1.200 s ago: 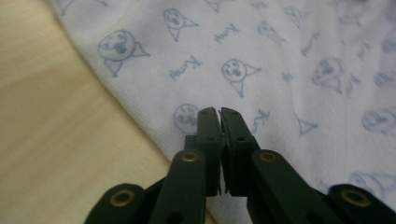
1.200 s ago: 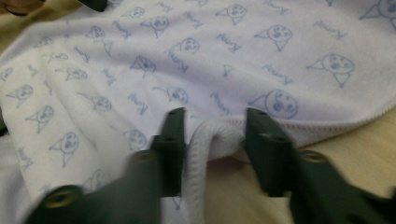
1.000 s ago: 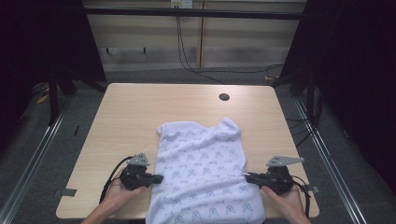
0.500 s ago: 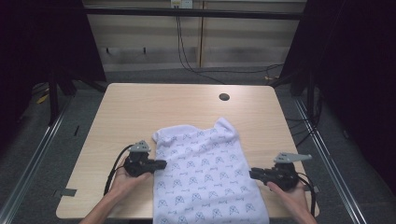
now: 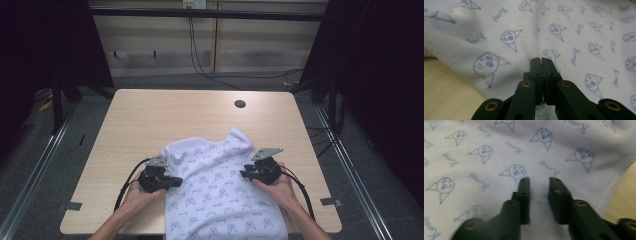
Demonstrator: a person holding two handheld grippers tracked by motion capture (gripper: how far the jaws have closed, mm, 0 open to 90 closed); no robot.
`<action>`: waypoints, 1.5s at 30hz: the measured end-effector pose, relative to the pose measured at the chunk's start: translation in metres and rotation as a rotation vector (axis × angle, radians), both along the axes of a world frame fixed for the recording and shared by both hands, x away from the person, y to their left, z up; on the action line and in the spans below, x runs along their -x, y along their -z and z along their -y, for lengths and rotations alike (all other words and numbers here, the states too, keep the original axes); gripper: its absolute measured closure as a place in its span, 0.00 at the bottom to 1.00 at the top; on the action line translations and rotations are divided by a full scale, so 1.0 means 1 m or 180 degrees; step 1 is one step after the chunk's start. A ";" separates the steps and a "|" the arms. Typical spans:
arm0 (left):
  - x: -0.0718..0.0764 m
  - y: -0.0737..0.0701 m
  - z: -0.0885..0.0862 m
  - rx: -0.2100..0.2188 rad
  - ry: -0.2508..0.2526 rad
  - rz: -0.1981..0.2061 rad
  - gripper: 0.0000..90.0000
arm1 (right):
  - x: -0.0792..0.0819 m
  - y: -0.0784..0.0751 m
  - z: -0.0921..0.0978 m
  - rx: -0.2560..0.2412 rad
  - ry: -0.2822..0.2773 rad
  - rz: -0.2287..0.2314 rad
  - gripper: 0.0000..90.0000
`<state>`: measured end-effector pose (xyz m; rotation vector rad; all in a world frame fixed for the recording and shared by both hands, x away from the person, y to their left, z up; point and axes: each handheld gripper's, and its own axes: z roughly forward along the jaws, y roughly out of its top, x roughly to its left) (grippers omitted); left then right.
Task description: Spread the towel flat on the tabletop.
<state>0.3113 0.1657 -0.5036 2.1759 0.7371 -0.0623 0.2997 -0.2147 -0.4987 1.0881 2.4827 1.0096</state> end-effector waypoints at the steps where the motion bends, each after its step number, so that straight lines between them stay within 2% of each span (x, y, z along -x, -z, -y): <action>1: 0.000 0.000 -0.001 0.0008 -0.0015 -0.0024 0.97 | 0.003 -0.001 0.001 0.0014 -0.0013 -0.0013 0.92; 2: -0.001 0.000 -0.002 0.0007 -0.0055 0.0008 0.94 | 0.010 -0.001 0.004 -0.0038 -0.0031 -0.0059 0.97; 4: -0.001 0.000 -0.002 0.0009 -0.0059 0.0016 0.92 | 0.016 -0.001 0.007 -0.0052 -0.0018 -0.0104 0.98; 5: -0.002 0.001 0.001 0.0041 -0.0035 0.0026 0.89 | 0.026 -0.002 0.011 -0.0054 -0.0041 -0.0145 0.98; 6: -0.002 0.001 0.001 0.0041 -0.0035 0.0026 0.87 | 0.026 -0.002 0.011 -0.0054 -0.0041 -0.0145 0.98; 7: -0.002 0.001 0.008 0.0080 -0.0008 0.0014 0.86 | 0.040 -0.003 0.017 -0.0118 -0.0048 -0.0217 0.98; 8: -0.002 0.001 0.008 0.0080 -0.0008 0.0014 0.84 | 0.040 -0.003 0.017 -0.0118 -0.0048 -0.0217 0.98; 9: 0.000 0.002 0.018 0.0094 0.0071 0.0047 0.82 | 0.057 -0.004 0.024 -0.0150 -0.0030 -0.0306 0.98; 10: 0.000 0.002 0.018 0.0094 0.0071 0.0047 0.82 | 0.057 -0.004 0.024 -0.0150 -0.0030 -0.0306 0.98; 11: 0.004 0.001 0.025 0.0086 0.0202 0.0028 0.82 | 0.070 -0.005 0.029 -0.0164 -0.0047 -0.0377 0.98; 13: 0.008 0.000 0.028 0.0059 0.0248 0.0025 0.83 | 0.076 -0.005 0.031 -0.0203 -0.0080 -0.0415 0.98; 14: 0.014 -0.001 0.030 0.0023 0.0304 0.0008 0.88 | 0.081 -0.005 0.033 -0.0241 -0.0092 -0.0487 0.98; 15: 0.024 -0.002 0.030 0.0013 0.0428 -0.0109 0.90 | 0.090 -0.005 0.037 -0.0336 -0.0165 -0.0625 0.98; 16: 0.024 -0.002 0.030 0.0013 0.0428 -0.0109 0.90 | 0.090 -0.005 0.037 -0.0336 -0.0165 -0.0625 0.98; 17: 0.035 -0.003 0.029 0.0020 0.0547 -0.0191 0.90 | 0.098 -0.006 0.036 -0.0333 -0.0205 -0.0640 0.97; 20: 0.047 -0.005 0.023 -0.0023 0.0647 -0.0247 0.89 | 0.101 -0.007 0.037 -0.0366 -0.0233 -0.0666 0.93; 21: 0.048 -0.010 0.016 0.0089 0.0658 -0.0191 0.86 | 0.099 -0.012 0.040 -0.0467 -0.0231 -0.0599 0.88; 22: 0.048 -0.010 0.016 0.0089 0.0658 -0.0191 0.86 | 0.099 -0.012 0.040 -0.0467 -0.0231 -0.0599 0.88; 23: 0.038 -0.016 0.008 0.0234 0.0529 -0.0137 0.86 | 0.092 -0.018 0.044 -0.0545 -0.0146 -0.0463 0.86; 24: 0.038 -0.016 0.008 0.0234 0.0529 -0.0137 0.86 | 0.085 -0.021 0.048 -0.0601 -0.0117 -0.0374 0.85; 25: 0.019 -0.023 -0.005 0.0323 0.0211 -0.0004 0.88 | 0.074 -0.025 0.052 -0.0632 -0.0035 -0.0264 0.84; 26: 0.019 -0.023 -0.005 0.0323 0.0211 -0.0004 0.89 | 0.074 -0.025 0.052 -0.0632 -0.0035 -0.0264 0.84; 27: 0.001 -0.024 -0.014 0.0353 -0.0075 0.0062 0.91 | 0.054 -0.029 0.055 -0.0580 0.0091 -0.0130 0.84; 28: 0.001 -0.024 -0.014 0.0353 -0.0075 0.0062 0.92 | 0.046 -0.029 0.057 -0.0558 0.0125 -0.0089 0.83; 29: -0.017 -0.023 -0.024 0.0311 -0.0366 0.0130 0.93 | 0.035 -0.030 0.058 -0.0540 0.0192 -0.0042 0.83; 30: -0.017 -0.023 -0.024 0.0311 -0.0366 0.0130 0.94 | 0.035 -0.030 0.058 -0.0540 0.0192 -0.0042 0.83; 31: -0.033 -0.018 -0.030 0.0342 -0.0600 0.0098 0.94 | 0.015 -0.029 0.059 -0.0562 0.0289 -0.0030 0.80; 32: -0.042 -0.013 -0.031 0.0307 -0.0633 -0.0022 0.94 | 0.006 -0.029 0.060 -0.0558 0.0347 -0.0001 0.79; 33: -0.045 -0.010 -0.029 0.0278 -0.0634 -0.0024 0.92 | -0.005 -0.029 0.060 -0.0576 0.0407 -0.0006 0.78; 34: -0.045 -0.010 -0.029 0.0278 -0.0634 -0.0024 0.91 | -0.005 -0.029 0.060 -0.0576 0.0407 -0.0006 0.78; 35: -0.050 -0.004 -0.024 0.0349 -0.0595 -0.0073 0.87 | -0.018 -0.025 0.061 -0.0601 0.0476 0.0023 0.74; 36: -0.050 -0.004 -0.024 0.0349 -0.0595 -0.0073 0.82 | -0.026 -0.022 0.061 -0.0608 0.0495 -0.0028 0.71; 37: -0.050 -0.003 -0.019 0.0413 -0.0561 -0.0118 0.78 | -0.030 -0.019 0.060 -0.0606 0.0517 -0.0070 0.68; 38: -0.050 -0.003 -0.019 0.0413 -0.0561 -0.0118 0.75 | -0.030 -0.019 0.060 -0.0606 0.0517 -0.0070 0.68; 39: -0.049 -0.003 -0.015 0.0385 -0.0487 -0.0149 0.72 | -0.035 -0.013 0.058 -0.0650 0.0509 -0.0149 0.65; 40: -0.047 -0.002 -0.012 0.0353 -0.0442 -0.0147 0.72 | -0.035 -0.013 0.058 -0.0650 0.0509 -0.0149 0.65; 41: -0.045 -0.002 -0.008 0.0314 -0.0400 -0.0223 0.70 | -0.037 -0.009 0.054 -0.0629 0.0503 -0.0232 0.66; 42: -0.045 -0.002 -0.008 0.0314 -0.0400 -0.0223 0.75 | -0.037 -0.009 0.054 -0.0629 0.0503 -0.0232 0.66; 43: -0.044 -0.001 -0.005 0.0321 -0.0339 -0.0230 0.82 | -0.035 -0.006 0.049 -0.0590 0.0408 -0.0256 0.87; 44: -0.042 -0.001 -0.003 0.0308 -0.0292 -0.0198 0.82 | -0.035 -0.006 0.049 -0.0590 0.0408 -0.0256 0.87; 45: -0.040 -0.001 -0.001 0.0307 -0.0247 -0.0162 0.91 | -0.032 -0.007 0.046 -0.0640 0.0359 -0.0239 0.94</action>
